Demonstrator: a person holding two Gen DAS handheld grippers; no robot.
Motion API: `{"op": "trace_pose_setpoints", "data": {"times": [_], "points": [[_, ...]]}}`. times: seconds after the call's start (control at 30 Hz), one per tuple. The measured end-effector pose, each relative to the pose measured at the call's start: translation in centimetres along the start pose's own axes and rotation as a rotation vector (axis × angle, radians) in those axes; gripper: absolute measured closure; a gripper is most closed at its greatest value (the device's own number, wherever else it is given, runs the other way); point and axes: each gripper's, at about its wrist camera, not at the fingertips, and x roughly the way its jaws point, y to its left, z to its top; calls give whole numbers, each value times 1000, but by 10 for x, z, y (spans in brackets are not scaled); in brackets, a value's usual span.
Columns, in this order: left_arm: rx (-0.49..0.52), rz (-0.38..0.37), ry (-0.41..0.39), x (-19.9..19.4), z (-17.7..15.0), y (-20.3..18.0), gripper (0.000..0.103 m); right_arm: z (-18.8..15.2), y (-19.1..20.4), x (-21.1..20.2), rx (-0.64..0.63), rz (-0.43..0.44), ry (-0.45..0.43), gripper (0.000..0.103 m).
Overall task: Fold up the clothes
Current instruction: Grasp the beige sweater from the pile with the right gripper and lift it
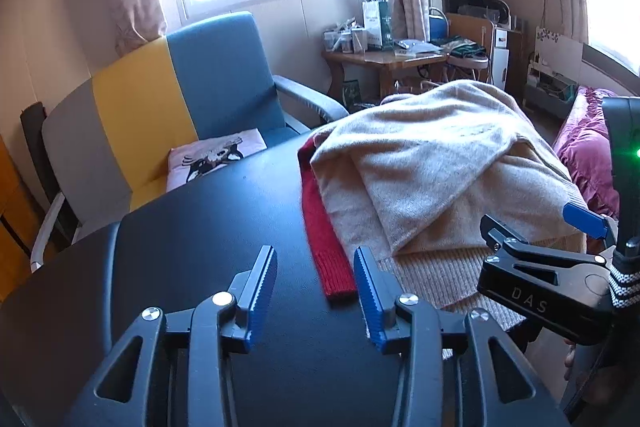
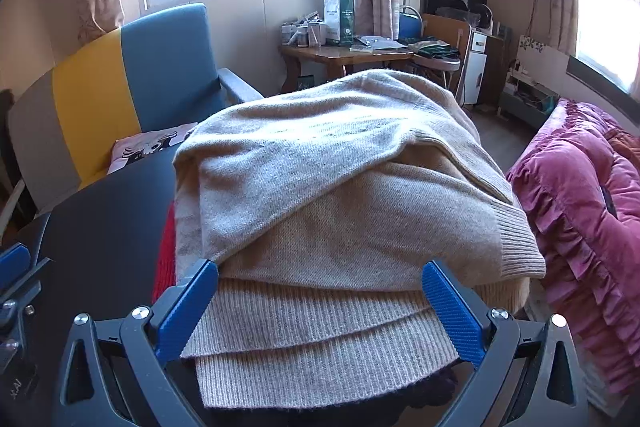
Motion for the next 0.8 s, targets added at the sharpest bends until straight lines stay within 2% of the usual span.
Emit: {"op": "trace_pose_setpoints", "data": {"times": [0.13, 0.37, 0.47, 0.57, 0.7, 0.8], "points": [[5, 5, -21, -1, -4, -6, 62, 0, 0, -1, -9, -7, -8, 0], [12, -4, 67, 20, -15, -10, 62, -4, -7, 11, 17, 29, 21, 0], [25, -6, 109, 33, -27, -10, 62, -3, -17, 19, 59, 116, 20, 0], [54, 7, 117, 42, -44, -7, 62, 2, -38, 28, 153, 266, 2, 0], [43, -4, 171, 61, -63, 6, 62, 23, -72, 44, 248, 329, -38, 0], [21, -5, 220, 76, -80, 16, 62, 45, -103, 65, 375, 409, -44, 0]]}}
